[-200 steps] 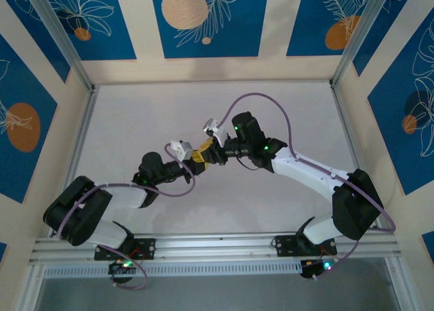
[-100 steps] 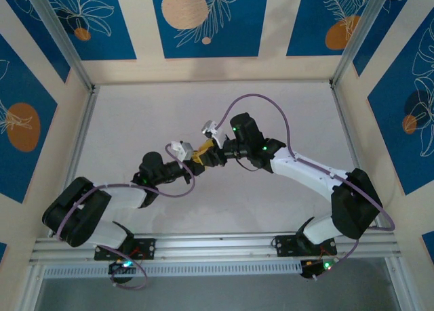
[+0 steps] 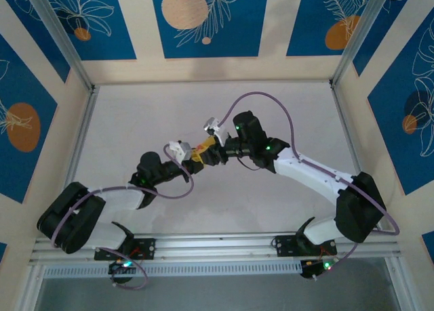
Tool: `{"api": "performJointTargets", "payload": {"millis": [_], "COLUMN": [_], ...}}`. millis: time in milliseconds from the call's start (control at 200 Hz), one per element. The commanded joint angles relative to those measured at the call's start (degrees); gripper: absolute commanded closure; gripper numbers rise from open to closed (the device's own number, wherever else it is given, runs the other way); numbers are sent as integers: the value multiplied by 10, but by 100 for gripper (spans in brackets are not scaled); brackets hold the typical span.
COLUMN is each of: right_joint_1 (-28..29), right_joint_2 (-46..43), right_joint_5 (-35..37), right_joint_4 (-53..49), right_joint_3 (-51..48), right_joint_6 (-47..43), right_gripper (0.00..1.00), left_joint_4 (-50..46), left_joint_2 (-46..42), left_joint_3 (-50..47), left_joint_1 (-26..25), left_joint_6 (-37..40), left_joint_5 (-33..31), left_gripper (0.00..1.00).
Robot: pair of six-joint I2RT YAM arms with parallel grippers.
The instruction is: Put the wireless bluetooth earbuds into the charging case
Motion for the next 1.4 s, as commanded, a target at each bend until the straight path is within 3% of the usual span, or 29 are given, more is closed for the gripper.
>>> {"api": "performJointTargets", "payload": {"millis": [0,255,470,615,915,1025,1160,1395], "right_joint_1": [-7,-12,7,15,36,43,54,60], "right_joint_2": [-29,-40,-34,-14,46,62,76,95], "right_joint_5": [-11,1,94,98,65,51,66,66], "right_joint_4": [-15,-59,-144,-168,-146,-139,-151,-142], "right_joint_3": [7,25,60,75,110,122,136,141], "right_joint_6": [33,122,286,362,379,385,392,396], "right_gripper": [54,58,59,60,69,69,63,66], "left_joint_4": [1,-56,-124,-151,-169,-173,-178,-187], "left_joint_2": [-19,-42,-80,-100,-118,-122,-127,-135], "left_joint_3": [2,2,-5,-12,-17,-19,-19,-17], "left_joint_1": [-4,-4,-11,-13,-14,-14,-14,-14], "left_joint_6": [39,87,147,182,189,189,192,196], "left_joint_5": [-12,-29,-124,-170,-177,-182,-187,-190], "left_gripper": [80,80,80,80,80,80,80,80]}}
